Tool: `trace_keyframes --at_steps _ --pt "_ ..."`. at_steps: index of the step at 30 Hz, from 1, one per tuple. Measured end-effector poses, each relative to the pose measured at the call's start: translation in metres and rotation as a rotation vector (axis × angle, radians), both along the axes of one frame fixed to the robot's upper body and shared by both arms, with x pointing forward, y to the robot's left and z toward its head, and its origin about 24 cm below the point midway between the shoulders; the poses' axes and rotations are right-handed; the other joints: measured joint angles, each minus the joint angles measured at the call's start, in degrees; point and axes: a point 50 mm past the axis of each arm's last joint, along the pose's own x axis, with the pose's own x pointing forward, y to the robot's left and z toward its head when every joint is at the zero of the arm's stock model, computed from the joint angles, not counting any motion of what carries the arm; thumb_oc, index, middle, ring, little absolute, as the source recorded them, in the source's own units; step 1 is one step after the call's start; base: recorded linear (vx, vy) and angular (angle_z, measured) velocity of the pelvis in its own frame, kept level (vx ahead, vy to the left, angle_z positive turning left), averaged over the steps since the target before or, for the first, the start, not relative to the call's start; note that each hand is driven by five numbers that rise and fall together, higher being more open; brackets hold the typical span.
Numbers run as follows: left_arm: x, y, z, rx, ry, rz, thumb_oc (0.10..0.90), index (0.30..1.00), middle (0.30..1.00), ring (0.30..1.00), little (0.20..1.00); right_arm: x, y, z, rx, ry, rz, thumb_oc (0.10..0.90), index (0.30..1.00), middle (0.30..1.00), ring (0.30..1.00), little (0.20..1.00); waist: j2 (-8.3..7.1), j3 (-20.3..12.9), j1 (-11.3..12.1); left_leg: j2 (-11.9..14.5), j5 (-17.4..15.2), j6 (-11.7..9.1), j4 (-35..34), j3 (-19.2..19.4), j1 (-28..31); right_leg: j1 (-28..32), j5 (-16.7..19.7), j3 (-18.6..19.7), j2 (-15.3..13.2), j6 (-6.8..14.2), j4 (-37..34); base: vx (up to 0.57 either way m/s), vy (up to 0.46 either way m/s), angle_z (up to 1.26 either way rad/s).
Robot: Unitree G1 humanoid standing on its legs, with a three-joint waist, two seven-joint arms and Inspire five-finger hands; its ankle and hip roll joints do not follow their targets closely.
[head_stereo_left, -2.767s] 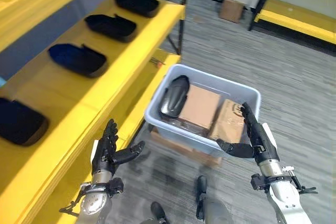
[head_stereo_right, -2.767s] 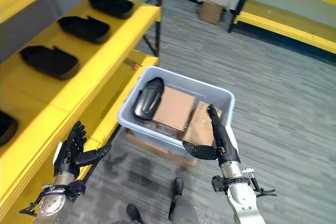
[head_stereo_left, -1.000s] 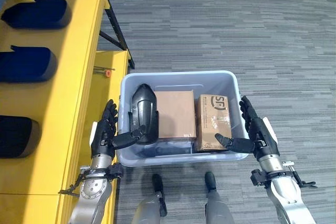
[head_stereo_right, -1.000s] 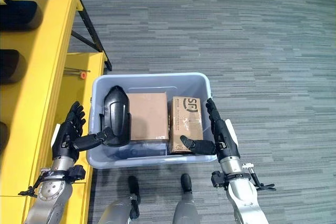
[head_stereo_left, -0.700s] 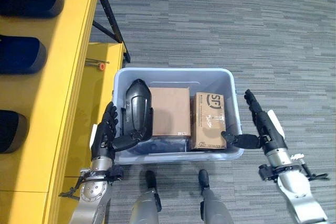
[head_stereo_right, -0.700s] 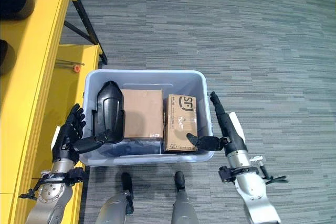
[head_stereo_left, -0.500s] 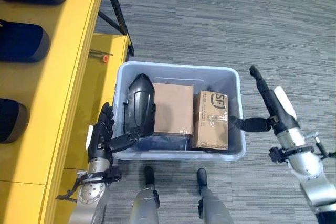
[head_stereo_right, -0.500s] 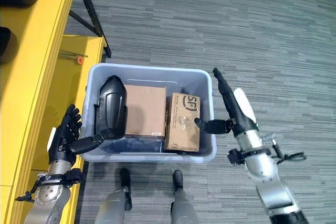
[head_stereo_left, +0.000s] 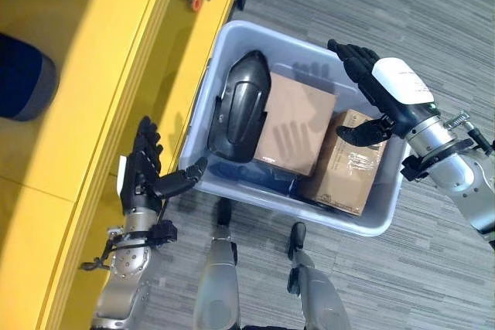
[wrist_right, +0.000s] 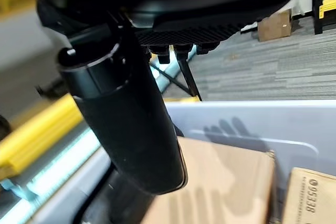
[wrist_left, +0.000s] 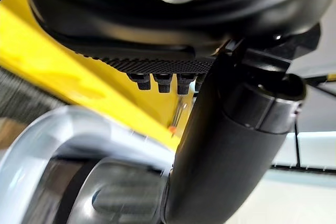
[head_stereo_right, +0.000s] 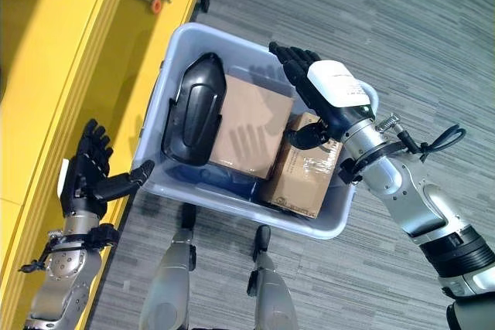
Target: Move parts from the plastic box to the shelf.
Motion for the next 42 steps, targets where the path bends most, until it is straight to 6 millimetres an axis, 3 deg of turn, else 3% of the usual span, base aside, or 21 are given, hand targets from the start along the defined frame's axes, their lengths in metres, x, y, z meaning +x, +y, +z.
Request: trace_keyframes --at_steps 6,19,32,42 --pt "0.003 -0.002 0.016 -0.006 -0.085 0.003 0.900 1.000 1.000 1.000 1.000 0.020 0.008 -0.009 -0.180 0.022 -0.030 0.900 1.000 1.000 1.000 1.000 0.00 0.06 0.18 -0.42 0.26 -0.03 0.00 -1.47 -1.51 -0.95 -0.71 -1.47 -0.10 0.10 0.77 -0.02 -0.035 0.13" --pt "0.010 -0.010 0.032 0.003 -0.166 -0.020 0.900 1.000 1.000 1.000 1.000 0.043 0.029 0.020 -0.445 -0.128 -0.042 0.900 1.000 1.000 1.000 1.000 0.14 0.39 0.55 -0.56 1.67 -0.29 -0.14 -3.66 -5.63 -4.91 -1.33 -3.30 0.24 -0.13 2.86 0.00 -0.016 0.06" --pt "0.011 -0.019 0.039 0.002 -0.199 -0.045 0.900 1.000 1.000 1.000 1.000 0.046 0.040 0.018 -0.495 -0.170 -0.037 0.900 1.000 1.000 1.000 1.000 0.16 0.40 1.76 -1.05 2.55 -0.50 -0.37 -6.08 -8.96 -8.03 -2.85 -5.46 -0.06 -0.16 5.28 0.01 -0.010 0.08" --pt "0.014 -0.027 0.040 -0.005 -0.206 -0.074 0.900 1.000 1.000 1.000 1.000 0.047 0.063 0.011 -0.442 -0.166 0.026 0.900 1.000 1.000 1.000 1.000 0.17 0.40 1.89 -1.43 2.69 -0.46 -0.87 -6.36 -10.11 -9.49 -3.54 -5.90 -0.35 -0.12 6.05 0.00 -0.001 0.02"
